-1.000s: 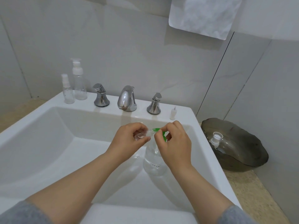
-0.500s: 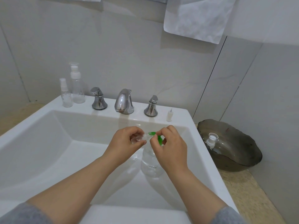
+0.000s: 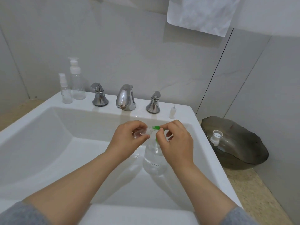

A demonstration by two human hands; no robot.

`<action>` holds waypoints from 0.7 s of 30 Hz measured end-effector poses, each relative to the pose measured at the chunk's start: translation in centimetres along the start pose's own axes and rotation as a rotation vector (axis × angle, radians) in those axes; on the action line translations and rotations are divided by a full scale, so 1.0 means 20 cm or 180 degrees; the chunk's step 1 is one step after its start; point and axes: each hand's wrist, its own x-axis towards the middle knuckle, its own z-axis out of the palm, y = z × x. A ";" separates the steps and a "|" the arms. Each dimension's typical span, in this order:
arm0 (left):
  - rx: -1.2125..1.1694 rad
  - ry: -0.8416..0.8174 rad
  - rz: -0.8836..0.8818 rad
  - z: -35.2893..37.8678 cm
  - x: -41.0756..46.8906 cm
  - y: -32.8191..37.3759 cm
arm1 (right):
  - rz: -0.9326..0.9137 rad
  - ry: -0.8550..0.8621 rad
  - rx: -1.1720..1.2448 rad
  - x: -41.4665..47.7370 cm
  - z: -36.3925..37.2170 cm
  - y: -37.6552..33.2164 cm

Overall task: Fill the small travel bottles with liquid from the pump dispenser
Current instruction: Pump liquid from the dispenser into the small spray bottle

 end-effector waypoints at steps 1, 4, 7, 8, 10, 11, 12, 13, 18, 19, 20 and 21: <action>-0.0010 -0.0010 -0.0001 0.00 0.00 0.00 | 0.0024 0.0006 -0.0004 0.00 0.00 0.00; -0.0014 -0.0019 -0.0006 0.00 0.00 -0.01 | 0.0056 0.0017 -0.0026 0.00 0.01 -0.01; 0.0036 -0.0080 -0.0013 0.00 0.00 -0.02 | 0.0042 -0.0029 -0.0044 -0.01 0.02 0.00; 0.0036 -0.0110 -0.0035 0.01 0.00 -0.02 | 0.0037 -0.0050 -0.0061 -0.02 0.02 0.00; 0.0051 -0.0144 -0.0064 0.01 0.00 -0.03 | 0.0039 -0.0086 -0.0080 -0.03 0.02 0.01; 0.0057 -0.0160 -0.0069 0.01 0.00 -0.03 | 0.0044 -0.0094 -0.0085 -0.03 0.02 0.01; 0.0060 -0.0171 -0.0069 0.01 -0.01 -0.03 | 0.0045 -0.0095 -0.0090 -0.03 0.03 0.00; 0.0067 -0.0177 -0.0070 0.01 -0.01 -0.03 | 0.0040 -0.0093 -0.0095 -0.03 0.03 0.00; 0.0073 -0.0169 -0.0060 0.00 -0.01 -0.02 | 0.0052 -0.0097 -0.0117 -0.03 0.02 0.00; 0.0070 -0.0169 -0.0052 0.00 -0.01 -0.01 | 0.0044 -0.0093 -0.0117 -0.04 0.02 0.00; 0.0066 -0.0165 -0.0048 0.00 -0.01 -0.01 | 0.0023 -0.0099 -0.0118 -0.04 0.01 0.00; 0.0050 -0.0151 -0.0045 0.00 0.00 -0.01 | -0.0017 -0.0107 -0.0128 -0.04 0.01 0.00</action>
